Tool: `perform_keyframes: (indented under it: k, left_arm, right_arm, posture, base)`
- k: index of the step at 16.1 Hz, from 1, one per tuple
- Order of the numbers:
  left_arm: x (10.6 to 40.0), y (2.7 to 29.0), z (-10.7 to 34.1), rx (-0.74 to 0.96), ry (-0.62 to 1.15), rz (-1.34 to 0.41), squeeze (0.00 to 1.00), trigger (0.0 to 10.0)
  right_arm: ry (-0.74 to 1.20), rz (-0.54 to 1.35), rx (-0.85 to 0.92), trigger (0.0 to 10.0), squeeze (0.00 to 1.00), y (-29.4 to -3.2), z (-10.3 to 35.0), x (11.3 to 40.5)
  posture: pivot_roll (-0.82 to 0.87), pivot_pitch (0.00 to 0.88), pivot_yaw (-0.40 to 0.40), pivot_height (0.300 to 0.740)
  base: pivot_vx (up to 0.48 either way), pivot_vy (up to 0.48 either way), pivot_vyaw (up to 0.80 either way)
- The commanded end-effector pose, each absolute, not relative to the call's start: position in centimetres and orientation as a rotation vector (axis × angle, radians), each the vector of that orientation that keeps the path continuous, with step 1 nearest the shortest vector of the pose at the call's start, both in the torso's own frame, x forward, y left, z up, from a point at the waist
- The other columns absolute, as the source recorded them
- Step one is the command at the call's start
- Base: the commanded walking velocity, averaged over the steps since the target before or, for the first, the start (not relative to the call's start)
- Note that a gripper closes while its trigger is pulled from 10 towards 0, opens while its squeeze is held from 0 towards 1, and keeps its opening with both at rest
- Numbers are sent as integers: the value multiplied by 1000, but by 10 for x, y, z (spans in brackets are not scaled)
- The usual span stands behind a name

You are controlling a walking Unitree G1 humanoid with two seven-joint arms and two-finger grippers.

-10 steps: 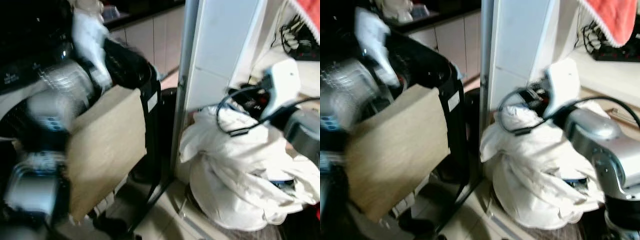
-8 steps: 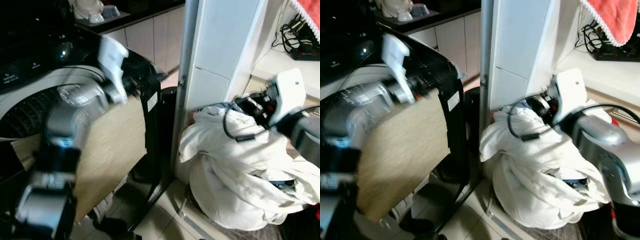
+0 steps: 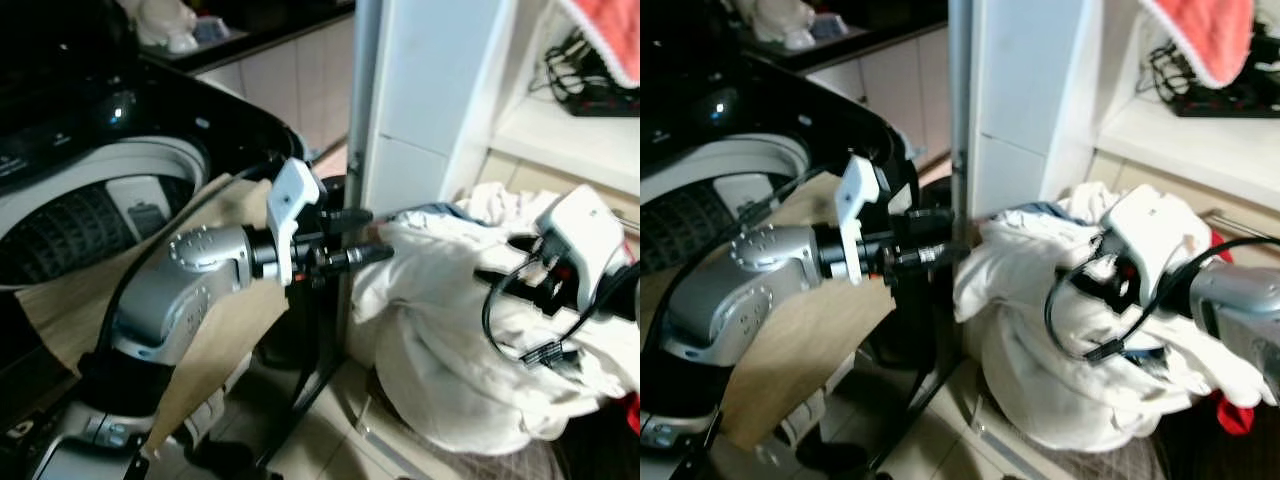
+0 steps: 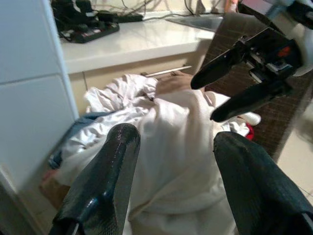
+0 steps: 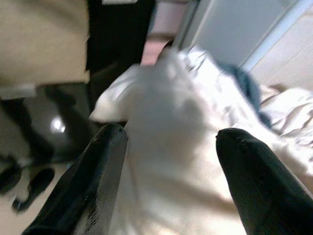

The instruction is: Clothes washing

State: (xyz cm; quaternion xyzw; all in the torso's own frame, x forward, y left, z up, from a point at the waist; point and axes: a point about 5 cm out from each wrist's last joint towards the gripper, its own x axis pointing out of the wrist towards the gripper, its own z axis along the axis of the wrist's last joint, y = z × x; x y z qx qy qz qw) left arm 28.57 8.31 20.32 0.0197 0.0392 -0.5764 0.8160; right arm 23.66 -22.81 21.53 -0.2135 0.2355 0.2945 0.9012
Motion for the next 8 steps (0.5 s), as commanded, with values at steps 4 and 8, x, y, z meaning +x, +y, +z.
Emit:
perform_keyframes:
  k: [4,8]
  left_arm:
    - [277,83,199,92,139,-1253,0,10000]
    - [276,82,198,89,148,-1234,0,10000]
  right_arm:
    - [576,722,-561,10000,1000,-221,198,229]
    - [633,688,-693,10000,722,-223,176,235]
  posture:
    - [-182,0,58,740]
    - [-177,0,58,740]
  base:
    - [0,0,0]
    - [0,0,0]
